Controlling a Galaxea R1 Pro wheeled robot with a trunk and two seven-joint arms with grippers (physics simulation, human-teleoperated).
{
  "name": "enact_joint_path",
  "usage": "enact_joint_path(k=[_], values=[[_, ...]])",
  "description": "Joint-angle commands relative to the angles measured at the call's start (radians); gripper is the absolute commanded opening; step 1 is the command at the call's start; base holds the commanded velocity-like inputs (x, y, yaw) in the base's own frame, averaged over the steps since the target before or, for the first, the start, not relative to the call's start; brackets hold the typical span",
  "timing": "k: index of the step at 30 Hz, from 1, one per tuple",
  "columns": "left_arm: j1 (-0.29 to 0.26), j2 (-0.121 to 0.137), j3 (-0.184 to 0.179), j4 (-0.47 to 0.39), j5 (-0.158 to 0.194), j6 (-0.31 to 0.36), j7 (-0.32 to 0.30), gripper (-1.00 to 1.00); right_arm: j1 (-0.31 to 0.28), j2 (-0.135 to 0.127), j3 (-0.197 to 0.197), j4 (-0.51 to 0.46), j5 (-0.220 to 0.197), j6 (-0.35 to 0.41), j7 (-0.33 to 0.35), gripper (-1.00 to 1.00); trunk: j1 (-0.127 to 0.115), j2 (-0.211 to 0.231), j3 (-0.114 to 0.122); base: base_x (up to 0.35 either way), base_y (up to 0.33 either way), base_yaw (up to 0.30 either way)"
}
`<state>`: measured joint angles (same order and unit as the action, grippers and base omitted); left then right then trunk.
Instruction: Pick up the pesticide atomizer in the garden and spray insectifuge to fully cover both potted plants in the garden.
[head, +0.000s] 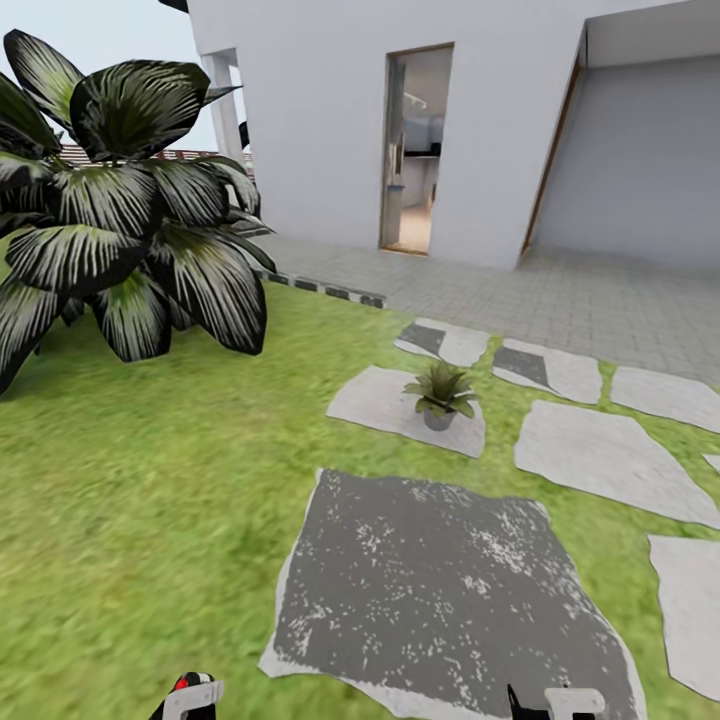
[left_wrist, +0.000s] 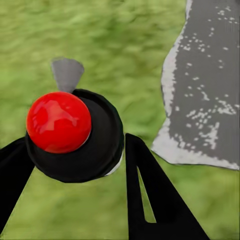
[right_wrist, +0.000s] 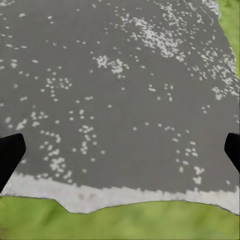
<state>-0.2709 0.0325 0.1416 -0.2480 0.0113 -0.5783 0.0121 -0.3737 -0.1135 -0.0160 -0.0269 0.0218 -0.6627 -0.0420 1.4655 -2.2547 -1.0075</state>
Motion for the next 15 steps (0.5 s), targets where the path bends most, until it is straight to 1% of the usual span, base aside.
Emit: enact_joint_path(k=[1,9,11,15], values=[[-0.001,0.000,0.000,0.001,0.001,-0.003,0.001,-1.00,-0.001,0.000,-0.001,0.001,0.003,-0.003,-0.003,1.00,0.000,0.000,-0.001,0.297,0.185,0.000],[-0.001,0.001,0.000,0.001,0.001,-0.003,0.001,-1.00,-0.001,0.000,-0.001,0.001,0.003,-0.003,-0.003,1.00,0.000,0.000,-0.001,0.300,0.177,-0.015],[-0.001,0.001,0.000,0.001,0.001,-0.003,0.001,-1.00,-0.001,0.000,-0.001,0.001,0.003,-0.003,-0.003,1.00,0.000,0.000,-0.001,0.301,0.175,-0.158],[-0.001,0.000,0.000,0.001,0.001,-0.003,0.001,-1.00,-0.001,0.000,-0.001,0.001,0.003,-0.003,-0.003,1.00,0.000,0.000,0.001,0.301,0.175,-0.230]])
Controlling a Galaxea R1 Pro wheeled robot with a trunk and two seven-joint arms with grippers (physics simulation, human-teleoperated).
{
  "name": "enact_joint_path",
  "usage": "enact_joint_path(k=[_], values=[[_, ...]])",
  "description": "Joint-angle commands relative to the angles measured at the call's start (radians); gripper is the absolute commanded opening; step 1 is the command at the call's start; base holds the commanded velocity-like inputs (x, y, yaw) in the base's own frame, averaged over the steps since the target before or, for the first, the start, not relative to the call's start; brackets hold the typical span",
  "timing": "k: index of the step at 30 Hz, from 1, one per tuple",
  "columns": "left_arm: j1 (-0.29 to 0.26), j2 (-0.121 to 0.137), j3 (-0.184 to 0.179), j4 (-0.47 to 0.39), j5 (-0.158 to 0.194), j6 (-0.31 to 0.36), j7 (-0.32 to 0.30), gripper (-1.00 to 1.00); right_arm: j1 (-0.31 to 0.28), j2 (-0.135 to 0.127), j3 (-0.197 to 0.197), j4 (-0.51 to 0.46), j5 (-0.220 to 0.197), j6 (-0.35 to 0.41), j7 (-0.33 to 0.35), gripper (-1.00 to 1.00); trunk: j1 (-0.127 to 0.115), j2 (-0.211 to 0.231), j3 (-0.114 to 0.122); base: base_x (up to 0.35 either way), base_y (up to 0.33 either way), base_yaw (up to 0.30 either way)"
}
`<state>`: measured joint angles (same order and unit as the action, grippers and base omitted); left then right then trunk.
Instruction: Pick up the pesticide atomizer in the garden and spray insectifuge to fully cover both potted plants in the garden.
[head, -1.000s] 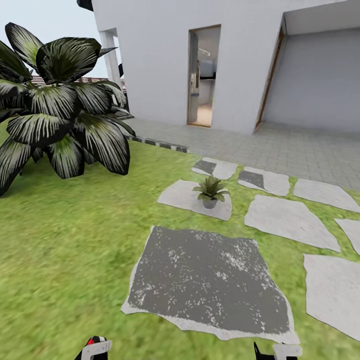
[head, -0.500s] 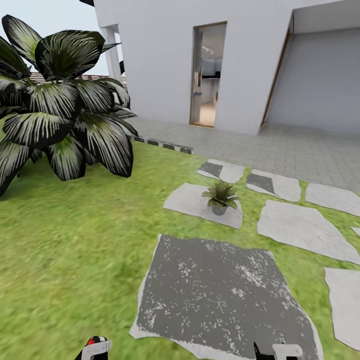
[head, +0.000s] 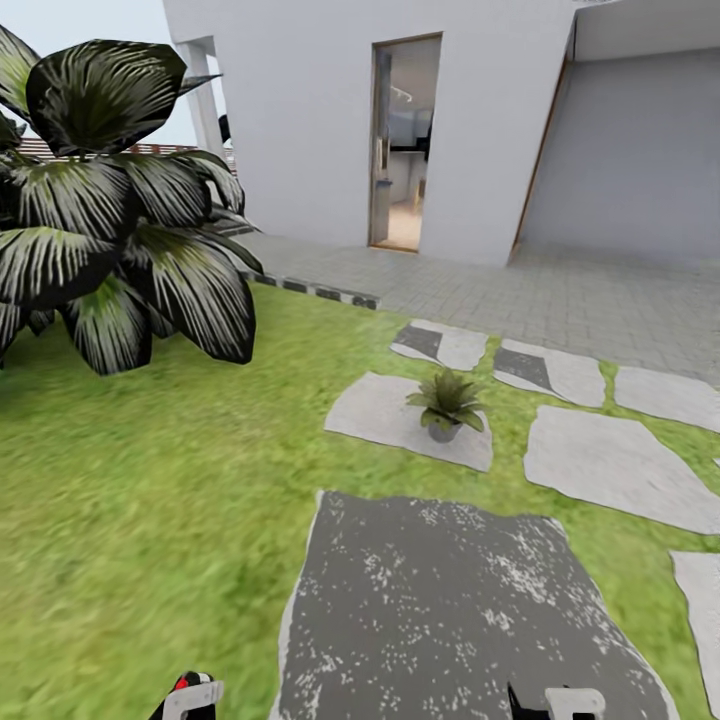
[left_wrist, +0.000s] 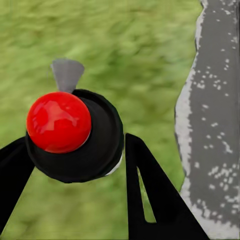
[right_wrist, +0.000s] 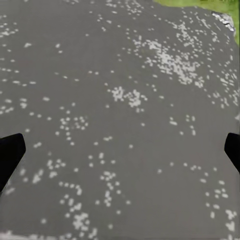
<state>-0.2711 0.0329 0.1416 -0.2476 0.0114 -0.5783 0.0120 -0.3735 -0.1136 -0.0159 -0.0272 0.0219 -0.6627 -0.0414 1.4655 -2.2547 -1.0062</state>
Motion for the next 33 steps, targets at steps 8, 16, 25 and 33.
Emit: enact_joint_path(k=[8,16,25,33], values=[[0.000,0.000,0.000,0.001,0.001,-0.003,0.001,-1.00,-0.001,0.000,-0.001,0.001,0.003,-0.003,-0.003,1.00,0.000,0.000,0.002,0.299,0.187,-0.255],[0.000,-0.001,0.000,0.002,0.001,-0.003,0.001,-1.00,-0.001,0.000,-0.001,0.001,0.003,-0.003,-0.003,1.00,0.000,0.000,0.005,0.271,0.236,-0.257],[0.000,-0.001,0.000,0.001,0.001,-0.003,0.001,-1.00,-0.001,0.000,-0.001,0.001,0.003,-0.003,-0.003,1.00,0.000,0.000,0.008,0.247,0.251,-0.257],[0.000,-0.001,-0.001,0.001,0.001,-0.003,0.001,-1.00,-0.001,0.000,-0.001,0.001,0.003,-0.003,-0.003,1.00,0.000,0.000,0.009,0.245,0.252,-0.152]])
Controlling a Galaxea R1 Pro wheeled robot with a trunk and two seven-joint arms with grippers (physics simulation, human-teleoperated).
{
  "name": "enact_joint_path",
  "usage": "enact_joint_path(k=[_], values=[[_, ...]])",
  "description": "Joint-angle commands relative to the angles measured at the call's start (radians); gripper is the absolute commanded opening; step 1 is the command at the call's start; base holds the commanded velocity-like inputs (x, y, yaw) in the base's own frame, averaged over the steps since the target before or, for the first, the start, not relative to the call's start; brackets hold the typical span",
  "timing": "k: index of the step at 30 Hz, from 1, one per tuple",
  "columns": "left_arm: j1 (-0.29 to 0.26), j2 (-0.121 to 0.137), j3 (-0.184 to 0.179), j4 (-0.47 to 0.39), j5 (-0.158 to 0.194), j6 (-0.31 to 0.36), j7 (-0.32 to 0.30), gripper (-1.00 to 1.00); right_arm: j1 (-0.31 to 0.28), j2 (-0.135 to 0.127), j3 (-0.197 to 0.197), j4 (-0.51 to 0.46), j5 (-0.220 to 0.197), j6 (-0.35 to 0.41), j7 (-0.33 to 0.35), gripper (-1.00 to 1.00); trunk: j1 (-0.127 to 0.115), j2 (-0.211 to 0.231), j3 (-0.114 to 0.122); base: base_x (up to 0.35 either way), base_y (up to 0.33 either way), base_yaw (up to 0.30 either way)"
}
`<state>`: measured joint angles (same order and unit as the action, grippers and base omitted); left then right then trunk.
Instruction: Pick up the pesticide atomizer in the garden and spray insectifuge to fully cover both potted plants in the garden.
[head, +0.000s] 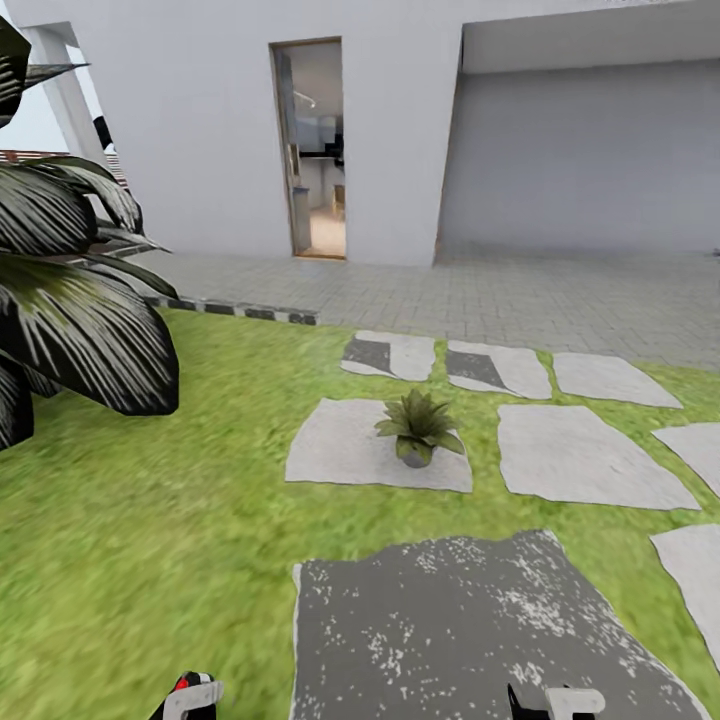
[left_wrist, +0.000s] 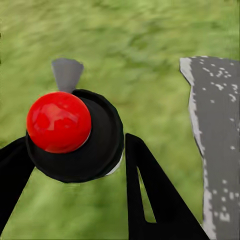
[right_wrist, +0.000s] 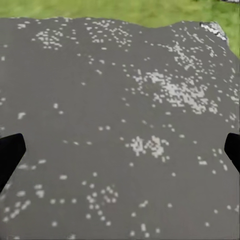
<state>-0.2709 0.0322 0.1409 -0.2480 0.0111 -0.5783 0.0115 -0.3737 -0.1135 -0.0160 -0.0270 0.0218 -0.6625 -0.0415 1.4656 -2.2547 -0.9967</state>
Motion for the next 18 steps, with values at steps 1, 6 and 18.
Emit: enact_joint_path(k=[1,6,18], values=[[-0.001,0.000,-0.001,0.001,0.001,-0.003,0.001,-1.00,-0.001,0.000,-0.001,0.001,0.003,-0.003,-0.003,1.00,0.000,0.000,-0.001,0.245,0.249,-0.021],[-0.001,0.000,-0.001,0.001,0.001,-0.003,0.001,-1.00,-0.001,0.000,-0.001,0.001,0.003,-0.003,-0.003,1.00,0.000,0.000,-0.001,0.245,0.249,-0.007],[-0.001,0.000,-0.001,0.001,0.001,-0.003,0.001,-1.00,-0.001,0.000,-0.001,0.001,0.003,-0.003,-0.003,1.00,0.000,0.000,0.005,0.245,0.248,-0.169]])
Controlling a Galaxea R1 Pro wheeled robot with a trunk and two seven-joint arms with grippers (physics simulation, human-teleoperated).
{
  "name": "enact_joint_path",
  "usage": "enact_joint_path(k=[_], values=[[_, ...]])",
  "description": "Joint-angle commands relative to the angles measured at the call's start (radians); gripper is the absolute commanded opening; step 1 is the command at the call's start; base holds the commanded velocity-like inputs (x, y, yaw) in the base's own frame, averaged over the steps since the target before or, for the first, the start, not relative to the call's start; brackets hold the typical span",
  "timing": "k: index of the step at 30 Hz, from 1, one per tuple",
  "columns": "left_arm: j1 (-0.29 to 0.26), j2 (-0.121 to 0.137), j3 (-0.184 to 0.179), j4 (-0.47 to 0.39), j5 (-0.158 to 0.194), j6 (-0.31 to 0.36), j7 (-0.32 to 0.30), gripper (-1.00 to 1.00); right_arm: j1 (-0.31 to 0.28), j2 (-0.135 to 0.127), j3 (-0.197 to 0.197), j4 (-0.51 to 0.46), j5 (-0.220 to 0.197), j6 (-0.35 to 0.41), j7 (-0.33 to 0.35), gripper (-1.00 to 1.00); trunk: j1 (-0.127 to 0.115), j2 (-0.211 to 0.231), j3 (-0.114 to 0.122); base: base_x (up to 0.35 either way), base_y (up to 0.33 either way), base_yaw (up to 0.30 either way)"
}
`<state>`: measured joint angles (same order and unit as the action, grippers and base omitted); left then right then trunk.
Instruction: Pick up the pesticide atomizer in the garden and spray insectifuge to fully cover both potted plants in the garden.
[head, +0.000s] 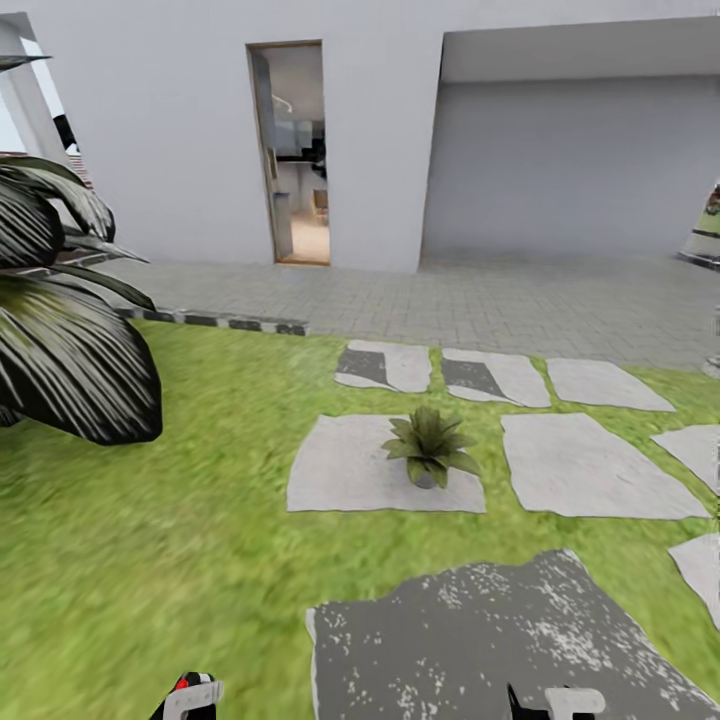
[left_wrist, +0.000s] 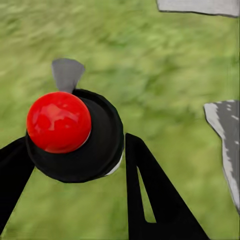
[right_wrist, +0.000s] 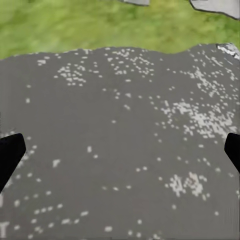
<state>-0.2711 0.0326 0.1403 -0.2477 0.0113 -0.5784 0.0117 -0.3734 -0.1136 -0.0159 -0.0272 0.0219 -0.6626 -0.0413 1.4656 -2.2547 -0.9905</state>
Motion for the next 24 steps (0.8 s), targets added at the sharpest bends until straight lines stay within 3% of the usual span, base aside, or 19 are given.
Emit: enact_joint_path(k=[1,24], values=[[0.000,0.000,-0.001,0.001,0.001,-0.003,0.001,-1.00,-0.001,0.000,-0.001,0.001,0.003,-0.003,-0.003,1.00,0.000,0.000,0.000,0.245,0.248,-0.229],[0.000,0.000,-0.001,-0.001,0.001,-0.004,0.001,-1.00,-0.001,0.000,-0.001,0.001,0.003,-0.003,-0.003,1.00,0.000,0.000,0.016,0.245,0.248,-0.231]])
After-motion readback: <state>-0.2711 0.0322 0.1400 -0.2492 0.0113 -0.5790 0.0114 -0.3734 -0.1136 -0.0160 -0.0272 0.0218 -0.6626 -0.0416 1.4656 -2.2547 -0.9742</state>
